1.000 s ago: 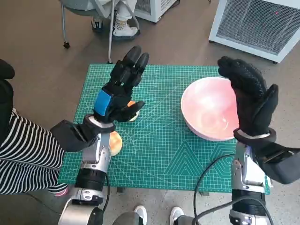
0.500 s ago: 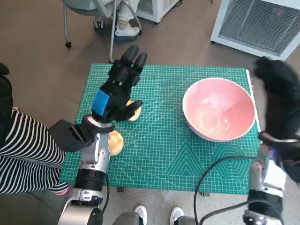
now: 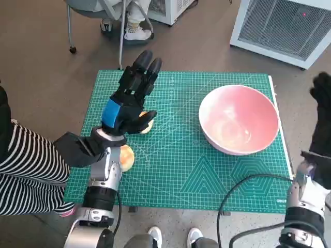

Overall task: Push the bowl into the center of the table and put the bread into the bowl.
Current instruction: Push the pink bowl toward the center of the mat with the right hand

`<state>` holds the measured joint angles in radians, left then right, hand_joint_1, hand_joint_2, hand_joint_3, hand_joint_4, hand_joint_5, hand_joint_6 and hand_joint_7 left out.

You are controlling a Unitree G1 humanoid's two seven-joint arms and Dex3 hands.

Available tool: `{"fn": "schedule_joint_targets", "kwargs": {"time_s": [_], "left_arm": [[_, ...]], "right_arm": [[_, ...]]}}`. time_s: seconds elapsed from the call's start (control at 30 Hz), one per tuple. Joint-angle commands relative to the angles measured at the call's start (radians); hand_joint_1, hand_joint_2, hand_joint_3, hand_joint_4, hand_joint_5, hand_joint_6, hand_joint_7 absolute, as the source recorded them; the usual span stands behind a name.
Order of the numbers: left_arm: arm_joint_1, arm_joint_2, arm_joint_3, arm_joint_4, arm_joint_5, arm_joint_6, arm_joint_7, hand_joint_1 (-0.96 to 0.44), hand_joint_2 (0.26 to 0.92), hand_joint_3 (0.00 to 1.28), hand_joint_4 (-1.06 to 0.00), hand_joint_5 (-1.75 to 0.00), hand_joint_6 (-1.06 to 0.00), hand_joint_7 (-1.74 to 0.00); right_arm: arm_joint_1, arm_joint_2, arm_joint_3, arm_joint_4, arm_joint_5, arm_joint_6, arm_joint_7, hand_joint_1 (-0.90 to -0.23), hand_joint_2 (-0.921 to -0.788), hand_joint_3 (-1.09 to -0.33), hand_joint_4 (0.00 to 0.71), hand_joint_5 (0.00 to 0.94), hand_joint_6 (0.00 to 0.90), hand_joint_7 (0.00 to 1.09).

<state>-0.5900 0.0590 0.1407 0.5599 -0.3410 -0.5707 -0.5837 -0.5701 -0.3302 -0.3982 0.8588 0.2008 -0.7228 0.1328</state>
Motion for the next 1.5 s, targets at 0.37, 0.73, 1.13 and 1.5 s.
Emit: {"fn": "schedule_joint_targets", "kwargs": {"time_s": [0.37, 0.73, 1.13, 1.5], "left_arm": [[-0.008, 0.013, -0.001, 0.011, 0.025, -0.023, 0.009, -0.50, 0.921, 0.30, -0.05, -0.01, 0.00, -0.28], [-0.004, 0.029, -0.001, 0.004, 0.031, -0.020, 0.010, -0.51, 0.921, 0.30, -0.06, -0.01, 0.00, -0.29], [0.007, 0.042, -0.001, -0.008, 0.040, -0.021, 0.022, -0.51, 0.921, 0.29, -0.06, 0.00, 0.00, -0.28], [0.017, 0.049, -0.002, -0.019, 0.035, -0.014, 0.022, -0.51, 0.921, 0.30, -0.05, 0.00, 0.00, -0.27]], "right_arm": [[-0.066, 0.010, -0.027, 0.292, 0.046, 0.115, 0.021, -0.570, -0.921, -0.887, 0.122, 0.001, 0.015, 0.35], [-0.096, 0.055, -0.018, 0.364, 0.042, 0.193, 0.029, -0.550, -0.921, -0.897, 0.121, 0.000, 0.056, 0.27], [-0.120, 0.119, 0.009, 0.381, 0.031, 0.232, 0.077, -0.593, -0.921, -0.887, 0.122, 0.000, 0.097, 0.25], [-0.135, 0.166, 0.059, 0.371, 0.006, 0.222, 0.112, -0.596, -0.921, -0.879, 0.131, 0.004, 0.103, 0.23]]}}
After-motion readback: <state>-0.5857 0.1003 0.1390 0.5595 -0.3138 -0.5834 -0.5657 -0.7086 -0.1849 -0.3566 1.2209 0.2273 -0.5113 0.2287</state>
